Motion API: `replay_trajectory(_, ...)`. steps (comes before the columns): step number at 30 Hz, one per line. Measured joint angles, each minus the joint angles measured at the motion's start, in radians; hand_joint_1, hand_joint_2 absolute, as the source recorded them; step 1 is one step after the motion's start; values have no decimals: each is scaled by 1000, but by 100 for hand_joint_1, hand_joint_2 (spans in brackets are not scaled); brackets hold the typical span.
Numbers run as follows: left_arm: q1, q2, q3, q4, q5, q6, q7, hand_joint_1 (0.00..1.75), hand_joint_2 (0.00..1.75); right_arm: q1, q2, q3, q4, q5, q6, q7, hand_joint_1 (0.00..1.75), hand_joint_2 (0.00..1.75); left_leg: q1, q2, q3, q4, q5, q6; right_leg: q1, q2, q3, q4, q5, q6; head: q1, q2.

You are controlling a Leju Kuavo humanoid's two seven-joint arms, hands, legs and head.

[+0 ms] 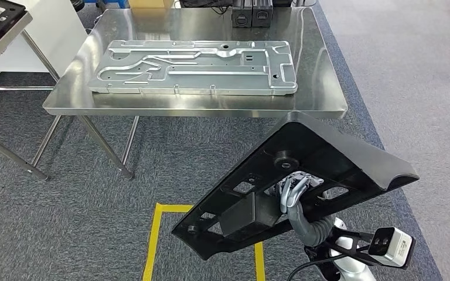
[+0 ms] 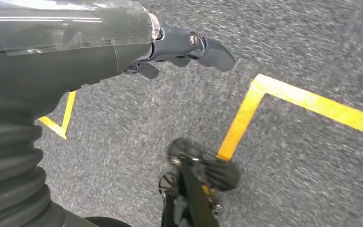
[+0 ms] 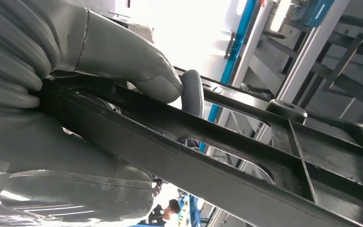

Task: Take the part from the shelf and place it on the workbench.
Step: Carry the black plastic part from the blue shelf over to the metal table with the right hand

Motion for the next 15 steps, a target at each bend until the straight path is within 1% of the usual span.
replay_trajectory(1, 1, 1, 0, 0, 0, 0, 0, 0, 175, -1, 3, 0, 0, 0, 1, 0, 175, 175, -2, 0, 23, -73, 50, 6, 0, 1, 13, -1, -10, 2, 0, 0)
replay_trajectory(2, 1, 2, 0, 0, 0, 0, 0, 0, 175, -1, 5, 0, 0, 0, 2, 0, 175, 175, -6, -1, 47, -138, 84, 12, 0, 2, 22, -2, -19, 6, 0, 0)
replay_trajectory(3, 0, 3, 0, 0, 0, 0, 0, 0, 175, -2, 7, 0, 0, 0, 3, 0, 175, 175, -10, -1, 64, -183, 100, 18, 0, 3, 26, -5, -25, 10, 0, 0)
replay_trajectory(4, 0, 5, 0, 0, 0, 0, 0, 0, 175, -2, 8, 0, 0, 0, 4, 0, 175, 175, -14, -1, 72, -206, 100, 24, 0, 4, 30, -7, -27, 16, 0, 0)
replay_trajectory(5, 0, 5, 0, 0, 0, 0, 0, 0, 175, -2, 9, -1, 0, 0, 4, 0, 175, 175, -16, 0, 77, -215, 93, 29, 1, 4, 32, -9, -25, 23, 0, 0)
replay_trajectory(6, 0, 6, 0, 0, 0, 0, 0, 0, 175, -2, 10, -1, 0, 0, 3, 0, 175, 175, -15, -1, 83, -225, 89, 35, 1, 4, 34, -8, -22, 28, 0, 0)
replay_trajectory(7, 1, 6, 0, 0, 0, 0, 0, 0, 175, -3, 10, -2, 0, 0, 3, 0, 175, 175, -14, -1, 94, -236, 88, 41, 1, 2, 33, 4, -19, 32, 0, 0)
replay_trajectory(8, 1, 6, 0, 0, 0, 0, 0, 0, 175, -5, 10, -2, 0, 0, 3, 0, 175, 175, -12, -2, 107, -245, 86, 47, 0, 1, 21, 32, -20, 35, 0, 0)
replay_trajectory(9, 1, 6, 0, 0, 0, 0, 0, 0, 175, -7, 10, -3, 0, 0, 3, 0, 175, 175, -10, -2, 120, -252, 82, 52, 0, -1, -4, 80, -30, 37, 0, 0)
replay_trajectory(10, 0, 6, 0, 0, 0, 0, 0, 0, 175, -8, 10, -3, 0, 0, 3, 0, 175, 175, -11, -2, 130, -256, 76, 56, -1, -2, -41, 142, -50, 40, 0, 0)
replay_trajectory(11, 0, 6, 0, 0, 0, 0, 0, 0, 175, -8, 10, -4, 0, 0, 3, 0, 175, 175, -11, -2, 139, -257, 69, 59, -2, -2, -86, 205, -78, 44, 0, 0)
replay_trajectory(12, 0, 6, 0, 0, 0, 0, 0, 0, 175, -7, 10, -4, 0, 0, 3, 0, 175, 175, -11, -2, 148, -257, 61, 60, -2, -3, -128, 255, -103, 48, 0, 0)
replay_trajectory(13, 0, 6, 0, 0, 0, 0, 0, 0, 175, -6, 10, -4, 0, 0, 3, 0, 175, 175, -11, -3, 158, -257, 52, 60, -3, -3, -158, 279, -115, 51, 0, 0)
replay_trajectory(14, 1, 6, 0, 0, 0, 0, 0, 0, 175, -5, 10, -4, 0, 0, 3, 0, 175, 175, -11, -3, 171, -257, 42, 59, -4, -4, -172, 268, -104, 52, 0, 0)
replay_trajectory(15, 1, 6, 0, 0, 0, 0, 0, 0, 175, -5, 10, -4, 0, 0, 3, 0, 175, 175, -11, -4, 186, -257, 32, 57, -6, -5, -170, 225, -69, 53, 0, 0)
